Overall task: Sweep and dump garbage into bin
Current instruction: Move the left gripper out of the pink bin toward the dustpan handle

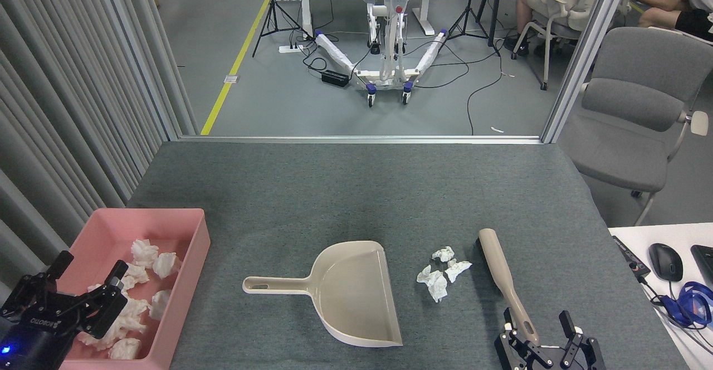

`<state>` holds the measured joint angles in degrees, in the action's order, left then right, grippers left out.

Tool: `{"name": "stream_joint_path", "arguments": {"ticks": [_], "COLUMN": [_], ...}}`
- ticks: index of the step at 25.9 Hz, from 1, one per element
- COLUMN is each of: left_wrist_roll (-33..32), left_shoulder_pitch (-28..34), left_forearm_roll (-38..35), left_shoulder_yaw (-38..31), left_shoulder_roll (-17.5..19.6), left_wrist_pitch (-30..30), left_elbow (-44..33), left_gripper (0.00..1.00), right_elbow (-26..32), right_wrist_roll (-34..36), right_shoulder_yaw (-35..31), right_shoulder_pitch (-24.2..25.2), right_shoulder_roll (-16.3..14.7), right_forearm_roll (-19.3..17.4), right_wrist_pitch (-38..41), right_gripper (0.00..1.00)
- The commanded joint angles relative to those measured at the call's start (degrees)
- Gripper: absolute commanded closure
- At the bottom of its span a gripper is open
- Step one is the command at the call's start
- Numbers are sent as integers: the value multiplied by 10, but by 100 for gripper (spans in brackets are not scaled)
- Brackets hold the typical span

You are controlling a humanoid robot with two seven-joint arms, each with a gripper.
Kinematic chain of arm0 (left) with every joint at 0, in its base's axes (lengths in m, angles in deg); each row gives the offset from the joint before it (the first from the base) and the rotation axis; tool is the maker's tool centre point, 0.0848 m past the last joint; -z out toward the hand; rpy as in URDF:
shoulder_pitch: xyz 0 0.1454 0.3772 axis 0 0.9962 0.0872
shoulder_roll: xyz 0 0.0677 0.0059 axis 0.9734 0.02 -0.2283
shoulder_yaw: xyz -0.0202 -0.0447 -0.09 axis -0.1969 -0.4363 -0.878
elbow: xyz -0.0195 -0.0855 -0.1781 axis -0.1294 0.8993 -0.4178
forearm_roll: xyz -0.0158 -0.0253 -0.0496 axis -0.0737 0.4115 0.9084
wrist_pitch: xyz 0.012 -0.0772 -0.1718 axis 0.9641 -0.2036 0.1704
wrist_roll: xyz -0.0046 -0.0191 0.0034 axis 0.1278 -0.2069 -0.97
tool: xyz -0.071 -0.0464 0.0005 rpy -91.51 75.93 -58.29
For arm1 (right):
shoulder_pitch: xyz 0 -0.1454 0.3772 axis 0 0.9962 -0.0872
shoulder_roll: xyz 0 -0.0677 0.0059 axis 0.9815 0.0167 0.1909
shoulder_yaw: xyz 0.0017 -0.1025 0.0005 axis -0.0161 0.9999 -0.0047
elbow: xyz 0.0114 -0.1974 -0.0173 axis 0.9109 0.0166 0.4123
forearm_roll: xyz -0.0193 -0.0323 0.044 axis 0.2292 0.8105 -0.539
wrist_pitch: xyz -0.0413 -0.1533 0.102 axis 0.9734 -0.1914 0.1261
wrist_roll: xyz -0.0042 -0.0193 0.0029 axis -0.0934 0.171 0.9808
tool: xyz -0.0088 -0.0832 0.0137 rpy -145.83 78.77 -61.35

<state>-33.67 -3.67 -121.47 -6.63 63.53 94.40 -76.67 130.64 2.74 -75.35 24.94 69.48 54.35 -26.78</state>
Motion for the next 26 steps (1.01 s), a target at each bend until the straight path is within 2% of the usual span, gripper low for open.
{"name": "stream_joint_path", "arguments": {"ticks": [1,3,9,14,17,22,26], "left_wrist_roll": [2,-1,-52,-47,-46,-53,-57], "left_shoulder_pitch": [12,14,23,13,-6,-32,-23], "left_forearm_roll": [4,18,131,197,212,216,248], "left_shoulder_yaw": [4,6,6,36,60,85,104], "left_shoulder_roll": [-6,-15,-53,-100,-125,-185,-192], "left_wrist_pitch": [3,10,76,87,95,81,44], "left_elbow": [-22,-29,-50,-46,-49,-46,-46], "left_gripper": [0,0,0,0,0,0,1], "right_elbow": [0,-1,-12,-28,-54,-82,-100], "right_wrist_roll": [0,0,10,11,13,20,20], "right_shoulder_yaw": [0,0,0,4,5,17,26], "right_shoulder_pitch": [0,-1,-1,-4,-7,-26,-40], "right_shoulder_roll": [-3,-4,-15,-13,-8,-7,-8], "right_forearm_roll": [-2,-5,-11,-15,-15,-20,-27], "right_wrist_pitch": [0,0,0,0,0,-1,-1], "right_gripper": [2,2,2,2,2,2,2]}}
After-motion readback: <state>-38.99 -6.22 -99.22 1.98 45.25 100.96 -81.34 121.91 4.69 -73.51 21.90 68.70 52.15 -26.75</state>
